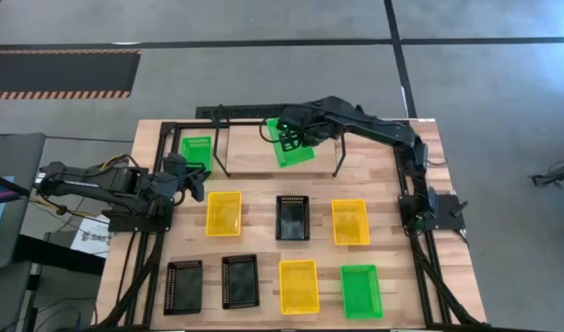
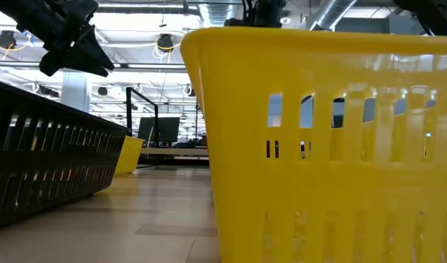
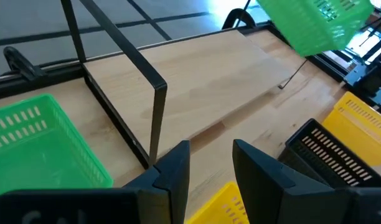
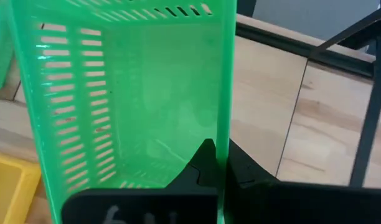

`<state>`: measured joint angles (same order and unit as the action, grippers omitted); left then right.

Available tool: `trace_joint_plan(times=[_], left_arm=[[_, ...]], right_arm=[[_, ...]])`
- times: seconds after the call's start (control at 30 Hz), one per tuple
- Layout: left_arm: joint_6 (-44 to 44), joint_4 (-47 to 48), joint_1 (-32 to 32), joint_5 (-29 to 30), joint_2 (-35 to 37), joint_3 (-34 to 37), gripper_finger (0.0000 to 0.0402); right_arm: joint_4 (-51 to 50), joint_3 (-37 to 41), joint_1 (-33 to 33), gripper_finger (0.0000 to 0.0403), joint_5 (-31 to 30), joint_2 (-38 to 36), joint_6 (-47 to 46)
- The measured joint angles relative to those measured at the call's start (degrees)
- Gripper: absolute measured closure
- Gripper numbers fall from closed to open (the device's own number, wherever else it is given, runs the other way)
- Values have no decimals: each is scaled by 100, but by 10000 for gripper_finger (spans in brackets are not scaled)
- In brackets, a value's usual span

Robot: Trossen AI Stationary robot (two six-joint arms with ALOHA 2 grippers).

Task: Stack baskets on shelf by color
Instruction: Put the top right green bin on the shelf

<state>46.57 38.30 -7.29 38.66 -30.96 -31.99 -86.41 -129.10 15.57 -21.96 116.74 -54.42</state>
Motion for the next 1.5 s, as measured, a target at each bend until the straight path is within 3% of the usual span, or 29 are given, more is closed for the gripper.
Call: trace_joint_plan(times=[0.33, 0.57, 0.8, 1.0, 1.1, 1.3, 1.4, 1.5], left_arm=[[-46, 2, -2, -125, -2, 0, 292], [-44, 30, -1, -127, -2, 0, 292], [146, 144, 0, -26, -2, 0, 292], [518, 183, -1, 282, 0, 0, 292], [522, 181, 0, 287, -2, 0, 292], [520, 181, 6, 382, -1, 0, 292], [522, 180, 52, 380, -2, 0, 292], [520, 179, 95, 376, -2, 0, 292]], right_arm=[[616, 0, 486, 399, 417, 68, 659], [-307, 11, 1190, 399, 776, -61, 1428], [-201, -4, 2005, 399, 756, -1071, 1883], [-338, 117, 2333, 399, 361, -2014, 2116], [-354, 746, 2313, 399, 228, -2746, 2094], [-68, 3074, 2293, 400, 93, -4911, 970], [1083, 4305, 1983, 400, 130, -6012, 495], [2909, 5469, 1456, 400, 379, -6539, 306]])
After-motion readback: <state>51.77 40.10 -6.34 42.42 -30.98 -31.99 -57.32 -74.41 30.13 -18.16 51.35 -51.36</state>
